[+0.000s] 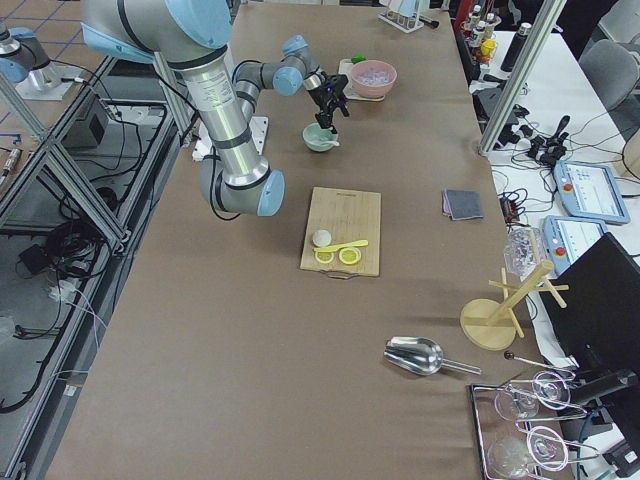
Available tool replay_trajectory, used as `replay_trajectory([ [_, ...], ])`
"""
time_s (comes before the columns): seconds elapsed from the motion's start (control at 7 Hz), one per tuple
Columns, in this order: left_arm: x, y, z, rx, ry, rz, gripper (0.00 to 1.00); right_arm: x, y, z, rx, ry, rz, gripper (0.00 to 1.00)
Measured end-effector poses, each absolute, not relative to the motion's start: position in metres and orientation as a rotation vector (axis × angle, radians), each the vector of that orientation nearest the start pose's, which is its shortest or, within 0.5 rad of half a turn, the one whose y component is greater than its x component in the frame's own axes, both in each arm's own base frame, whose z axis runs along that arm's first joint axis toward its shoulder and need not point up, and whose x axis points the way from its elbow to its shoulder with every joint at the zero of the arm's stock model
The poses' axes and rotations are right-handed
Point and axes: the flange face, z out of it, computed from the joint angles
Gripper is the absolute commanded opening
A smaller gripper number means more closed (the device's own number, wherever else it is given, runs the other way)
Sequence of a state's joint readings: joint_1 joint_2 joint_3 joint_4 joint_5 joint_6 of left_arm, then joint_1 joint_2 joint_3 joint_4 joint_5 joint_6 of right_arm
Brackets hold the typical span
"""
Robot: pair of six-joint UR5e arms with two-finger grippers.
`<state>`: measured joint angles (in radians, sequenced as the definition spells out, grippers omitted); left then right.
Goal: Put spoon and ice into bowl
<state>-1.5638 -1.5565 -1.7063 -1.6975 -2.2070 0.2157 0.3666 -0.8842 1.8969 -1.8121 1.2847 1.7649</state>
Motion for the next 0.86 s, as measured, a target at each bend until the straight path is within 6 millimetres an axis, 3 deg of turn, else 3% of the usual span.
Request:
replay_trajectory([
  [0.43,-0.070,-0.481,0.619,0.246,0.614,0.266,0.99,-0.429,-0.429,0.164,0.295,-0.760,0.508,1.00],
  [0.57,-0.070,-0.469,0.634,0.210,0.619,0.251,0.99,-0.397,-0.444,0.177,0.281,-0.749,0.430,1.00],
  [0.86,-0.065,-0.464,0.640,0.103,0.691,0.165,0.99,-0.338,-0.477,0.222,0.269,-0.690,0.229,1.00],
])
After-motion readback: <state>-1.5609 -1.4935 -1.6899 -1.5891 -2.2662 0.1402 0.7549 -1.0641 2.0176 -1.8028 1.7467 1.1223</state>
